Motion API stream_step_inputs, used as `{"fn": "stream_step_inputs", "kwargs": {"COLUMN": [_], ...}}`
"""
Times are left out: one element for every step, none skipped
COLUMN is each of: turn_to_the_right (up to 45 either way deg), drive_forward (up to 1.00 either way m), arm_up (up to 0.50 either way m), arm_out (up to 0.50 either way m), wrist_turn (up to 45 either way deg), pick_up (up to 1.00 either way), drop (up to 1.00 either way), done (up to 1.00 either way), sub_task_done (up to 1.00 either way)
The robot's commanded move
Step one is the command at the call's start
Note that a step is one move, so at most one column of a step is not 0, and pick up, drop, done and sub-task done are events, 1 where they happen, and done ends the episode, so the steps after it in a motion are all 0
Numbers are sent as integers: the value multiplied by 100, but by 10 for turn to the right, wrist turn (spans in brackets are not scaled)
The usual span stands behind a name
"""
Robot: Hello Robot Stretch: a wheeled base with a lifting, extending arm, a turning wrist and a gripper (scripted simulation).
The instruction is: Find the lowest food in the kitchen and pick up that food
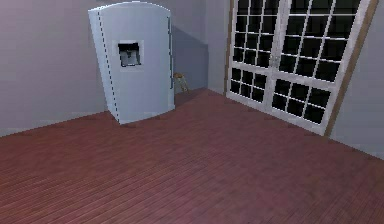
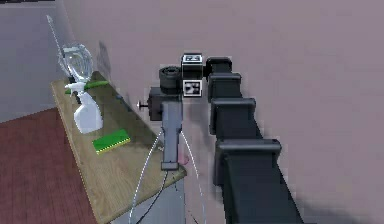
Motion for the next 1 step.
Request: {"fn": "stream_step_inputs", "kwargs": {"turn_to_the_right": [0], "drive_forward": [0], "arm_up": [0], "arm_out": [0], "wrist_turn": [450], "pick_up": [0], "drop": [0], "done": [0], "sub_task_done": [0]}}
